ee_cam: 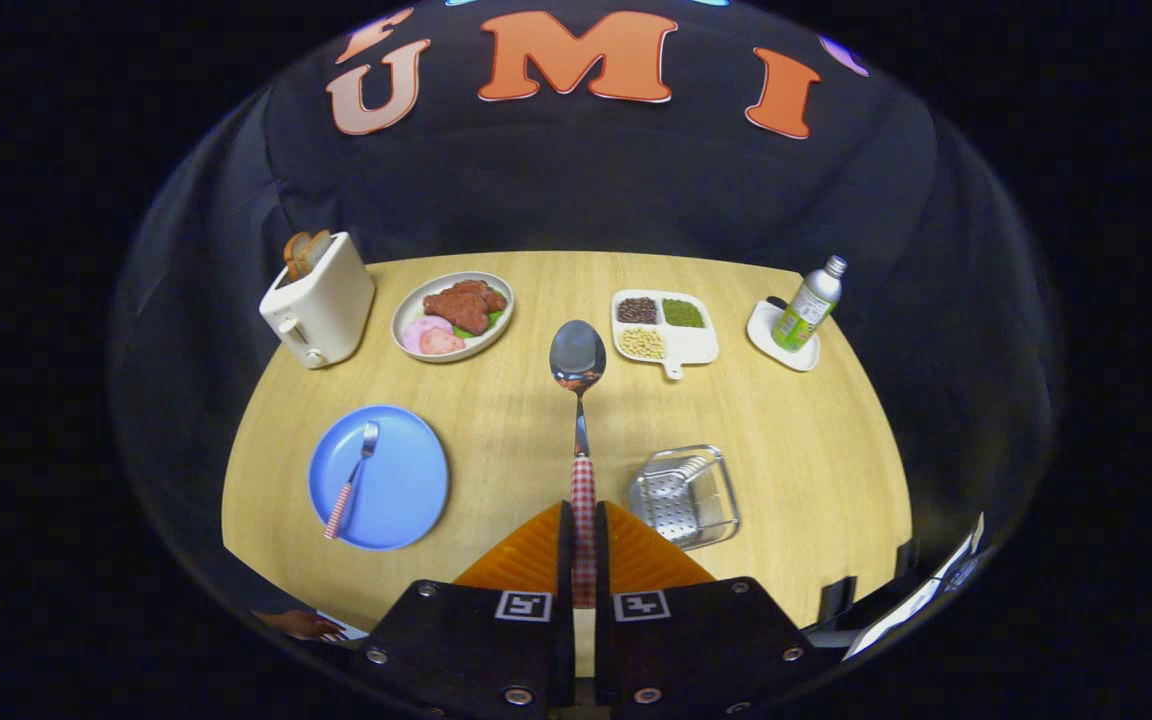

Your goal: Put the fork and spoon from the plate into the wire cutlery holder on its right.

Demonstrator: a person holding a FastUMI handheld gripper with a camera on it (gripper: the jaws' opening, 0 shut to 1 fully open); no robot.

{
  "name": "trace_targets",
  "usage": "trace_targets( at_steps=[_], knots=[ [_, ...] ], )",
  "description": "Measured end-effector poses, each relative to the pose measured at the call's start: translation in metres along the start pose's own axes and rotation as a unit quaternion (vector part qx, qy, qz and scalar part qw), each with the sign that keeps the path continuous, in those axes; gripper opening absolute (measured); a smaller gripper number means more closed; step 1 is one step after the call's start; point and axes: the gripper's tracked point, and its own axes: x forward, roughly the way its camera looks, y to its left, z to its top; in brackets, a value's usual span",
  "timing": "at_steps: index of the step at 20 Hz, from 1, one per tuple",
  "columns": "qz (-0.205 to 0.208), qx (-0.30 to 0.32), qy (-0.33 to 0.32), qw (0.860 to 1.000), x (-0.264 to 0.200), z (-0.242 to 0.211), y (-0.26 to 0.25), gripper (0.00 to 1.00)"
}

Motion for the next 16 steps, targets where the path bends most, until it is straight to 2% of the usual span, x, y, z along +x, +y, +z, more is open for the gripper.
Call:
trace_targets(
  at_steps=[5,8,16],
  knots=[
    [-0.007,-0.046,0.058,0.997,-0.009,-0.011,-0.047,0.08],
    [0.002,-0.071,0.097,0.993,-0.008,-0.021,-0.059,0.08],
    [0.024,-0.131,0.201,0.97,-0.008,-0.046,-0.082,0.08]
  ],
)
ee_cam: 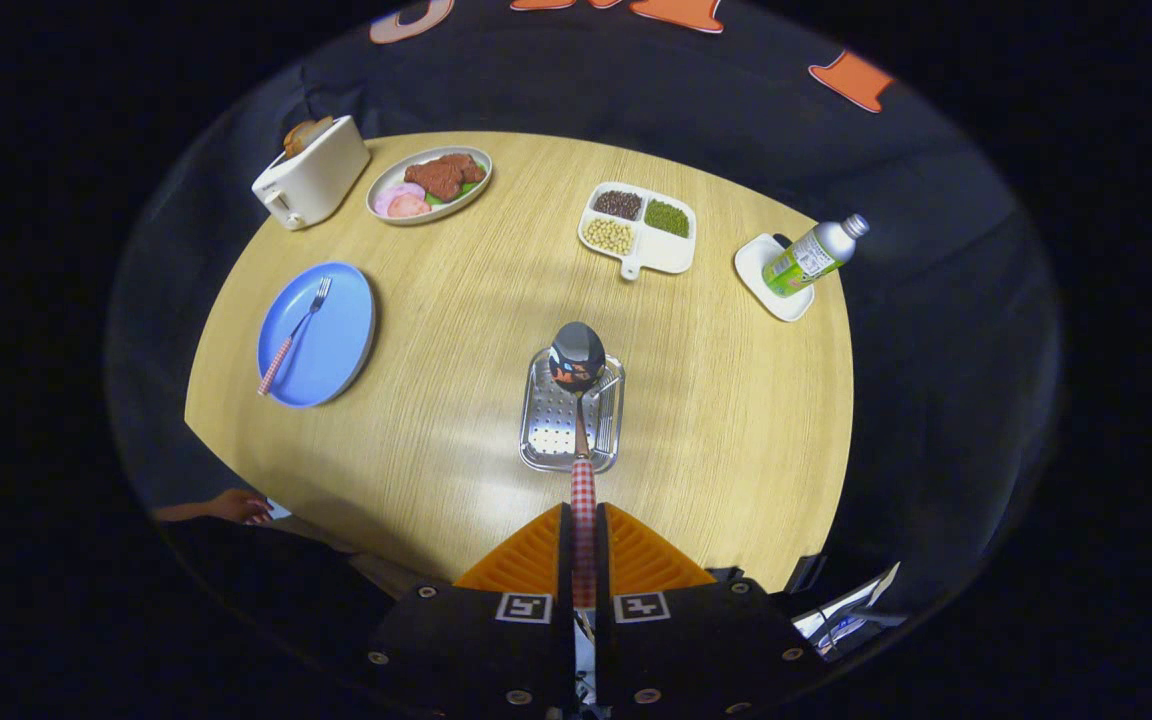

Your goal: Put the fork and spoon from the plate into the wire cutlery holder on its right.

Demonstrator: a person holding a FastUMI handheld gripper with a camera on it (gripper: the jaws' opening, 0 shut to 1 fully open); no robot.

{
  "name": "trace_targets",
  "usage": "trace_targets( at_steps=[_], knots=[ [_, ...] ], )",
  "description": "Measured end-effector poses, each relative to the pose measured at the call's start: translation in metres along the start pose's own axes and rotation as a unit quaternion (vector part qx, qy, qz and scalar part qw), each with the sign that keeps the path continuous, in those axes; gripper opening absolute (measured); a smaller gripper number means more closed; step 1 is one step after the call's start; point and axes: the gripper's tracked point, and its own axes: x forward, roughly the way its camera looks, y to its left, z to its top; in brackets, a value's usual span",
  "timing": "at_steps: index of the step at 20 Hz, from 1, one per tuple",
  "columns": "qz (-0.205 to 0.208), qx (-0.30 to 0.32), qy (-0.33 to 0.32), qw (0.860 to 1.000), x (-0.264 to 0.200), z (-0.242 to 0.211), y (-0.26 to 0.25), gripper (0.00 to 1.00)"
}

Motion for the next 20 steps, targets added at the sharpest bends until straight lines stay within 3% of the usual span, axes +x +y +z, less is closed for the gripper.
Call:
trace_targets(
  at_steps=[10,20],
  knots=[
    [0.037,-0.027,0.119,0.992,0.022,-0.019,-0.002,0.08],
    [0.058,0.008,0.165,0.985,0.057,0.003,0.003,0.1]
  ],
)
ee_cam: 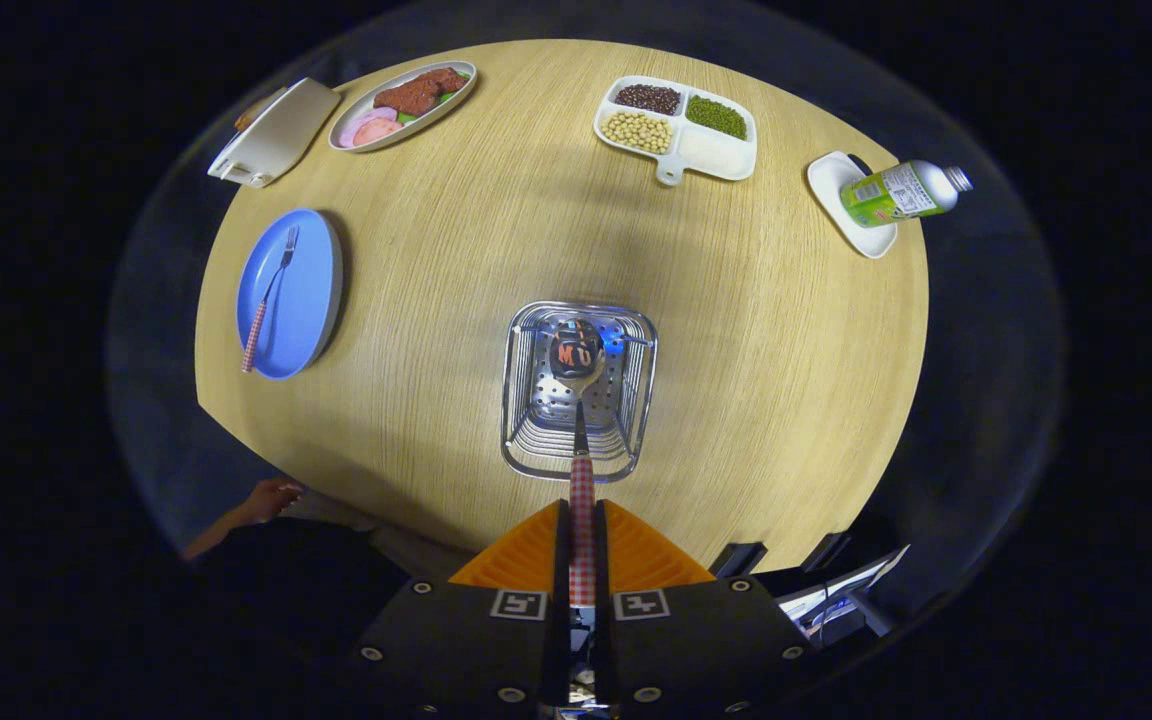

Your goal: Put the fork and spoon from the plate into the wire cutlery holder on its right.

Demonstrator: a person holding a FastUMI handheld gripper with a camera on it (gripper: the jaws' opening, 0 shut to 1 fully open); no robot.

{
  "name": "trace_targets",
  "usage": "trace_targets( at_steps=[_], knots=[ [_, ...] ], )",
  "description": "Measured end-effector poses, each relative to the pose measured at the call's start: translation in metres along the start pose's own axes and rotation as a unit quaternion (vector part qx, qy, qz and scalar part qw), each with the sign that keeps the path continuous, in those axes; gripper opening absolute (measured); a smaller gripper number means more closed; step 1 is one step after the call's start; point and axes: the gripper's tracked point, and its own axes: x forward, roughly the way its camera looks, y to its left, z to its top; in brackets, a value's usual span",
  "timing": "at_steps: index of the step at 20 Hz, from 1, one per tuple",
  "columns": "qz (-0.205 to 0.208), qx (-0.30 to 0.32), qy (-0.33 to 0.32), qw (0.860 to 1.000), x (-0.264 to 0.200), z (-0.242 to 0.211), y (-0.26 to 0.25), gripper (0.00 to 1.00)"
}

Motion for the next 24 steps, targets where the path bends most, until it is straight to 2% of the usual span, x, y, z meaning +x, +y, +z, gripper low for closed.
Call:
trace_targets(
  at_steps=[8,12,15,17,20,24],
  knots=[
    [0.019,0.051,-0.013,0.998,0.004,0.005,0.001,0.13],
    [0.026,0.102,-0.07,0.992,-0.008,0.021,-0.006,0.17],
    [0.064,0.144,-0.138,0.978,-0.029,0.043,0.004,0.21],
    [0.076,0.156,-0.192,0.966,-0.046,0.059,0.007,0.3],
    [0.079,0.155,-0.259,0.95,-0.071,0.077,0.016,0.59],
    [0.068,0.147,-0.338,0.927,-0.1,0.098,0.029,0.84]
  ],
)
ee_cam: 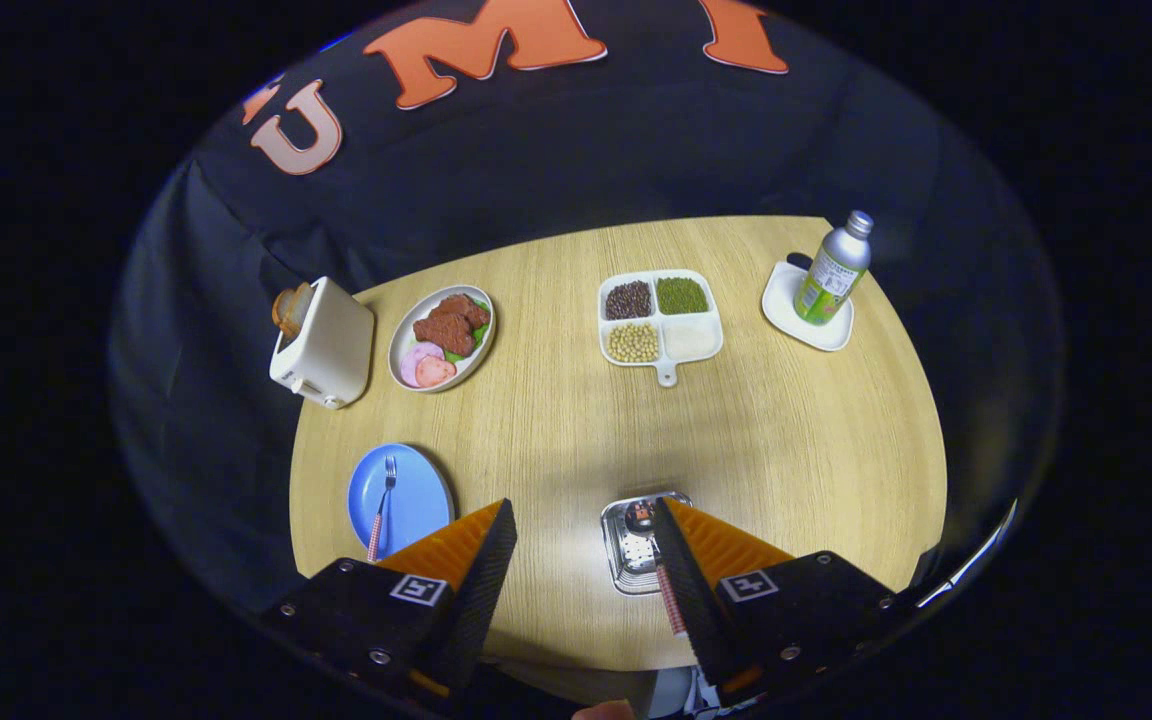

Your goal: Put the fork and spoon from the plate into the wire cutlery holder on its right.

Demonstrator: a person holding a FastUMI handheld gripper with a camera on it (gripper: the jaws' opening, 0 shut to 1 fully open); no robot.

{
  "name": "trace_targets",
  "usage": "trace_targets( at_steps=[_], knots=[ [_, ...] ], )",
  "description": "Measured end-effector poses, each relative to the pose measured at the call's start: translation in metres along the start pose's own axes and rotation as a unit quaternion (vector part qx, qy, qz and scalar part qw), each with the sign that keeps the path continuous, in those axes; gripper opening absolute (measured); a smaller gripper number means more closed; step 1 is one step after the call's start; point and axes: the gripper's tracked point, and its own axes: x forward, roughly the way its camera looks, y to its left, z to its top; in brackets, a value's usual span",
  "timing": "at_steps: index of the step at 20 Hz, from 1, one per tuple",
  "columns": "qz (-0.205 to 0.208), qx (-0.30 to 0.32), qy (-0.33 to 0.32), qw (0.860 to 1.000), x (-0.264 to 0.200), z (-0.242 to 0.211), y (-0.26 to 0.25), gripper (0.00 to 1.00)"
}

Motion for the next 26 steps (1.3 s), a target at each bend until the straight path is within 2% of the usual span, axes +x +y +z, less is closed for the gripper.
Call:
trace_targets(
  at_steps=[2,4,8,12,19,26],
  knots=[
    [-0.009,-0.015,-0.051,0.999,-0.003,0.018,0.01,0.91],
    [-0.022,-0.034,-0.118,0.992,-0.007,0.04,0.019,0.93],
    [-0.052,-0.078,-0.255,0.962,-0.028,0.08,0.039,0.93],
    [-0.068,-0.126,-0.35,0.926,-0.053,0.102,0.067,0.92],
    [-0.023,-0.167,-0.369,0.914,-0.037,0.087,0.147,0.93],
    [0.056,-0.193,-0.299,0.933,0.005,0.028,0.24,0.93]
  ],
)
